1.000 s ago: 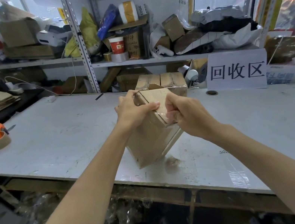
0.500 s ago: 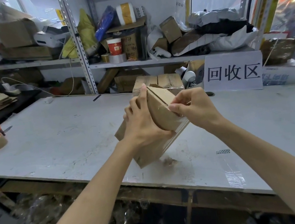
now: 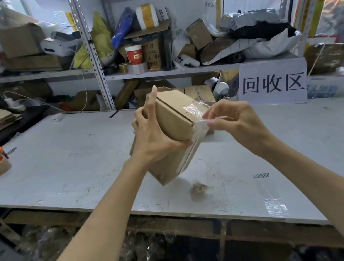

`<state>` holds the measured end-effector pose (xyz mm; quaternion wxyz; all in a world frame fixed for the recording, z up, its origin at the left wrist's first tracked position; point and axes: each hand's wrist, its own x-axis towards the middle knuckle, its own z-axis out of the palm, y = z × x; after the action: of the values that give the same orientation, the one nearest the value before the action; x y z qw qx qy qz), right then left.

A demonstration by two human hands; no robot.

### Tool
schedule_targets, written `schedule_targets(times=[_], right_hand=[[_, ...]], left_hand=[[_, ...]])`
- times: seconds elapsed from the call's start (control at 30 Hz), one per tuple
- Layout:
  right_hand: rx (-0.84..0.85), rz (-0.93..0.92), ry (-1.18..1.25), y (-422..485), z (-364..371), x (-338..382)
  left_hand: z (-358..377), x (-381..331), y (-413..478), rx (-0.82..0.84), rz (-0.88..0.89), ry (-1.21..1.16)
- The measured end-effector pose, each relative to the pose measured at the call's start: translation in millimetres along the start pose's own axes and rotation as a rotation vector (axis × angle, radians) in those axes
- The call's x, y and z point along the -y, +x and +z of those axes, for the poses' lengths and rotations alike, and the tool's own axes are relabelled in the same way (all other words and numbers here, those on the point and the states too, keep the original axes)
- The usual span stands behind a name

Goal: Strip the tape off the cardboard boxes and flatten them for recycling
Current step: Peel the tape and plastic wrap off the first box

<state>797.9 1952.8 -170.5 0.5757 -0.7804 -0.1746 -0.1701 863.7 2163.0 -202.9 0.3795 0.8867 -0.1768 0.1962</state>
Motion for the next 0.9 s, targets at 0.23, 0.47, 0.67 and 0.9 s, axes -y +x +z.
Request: schedule_targets(times=[0.23,0.47,0.67,0.9], right_hand=[[-0.540,-0.146,-0.312,4.2,-3.2,-4.1],[-0.006,0.272,-0.499,11.9,29.3,-16.5],[-0.095,0.174,-0.455,14.7,41.7,-19.6],[-0.096,0.113,-0.747,28.2,67.6,-5.5]], left_hand=[[-0.5,19.3,-8.5,-0.022,0.133,0.115],[7.6,25.3,-18.3,0.032,0.123,0.100],[4.7,23.1,-4.4,0.062,-0.145,-0.065],[12.0,23.7,2.0,-0.023,-0.238,-0.037]])
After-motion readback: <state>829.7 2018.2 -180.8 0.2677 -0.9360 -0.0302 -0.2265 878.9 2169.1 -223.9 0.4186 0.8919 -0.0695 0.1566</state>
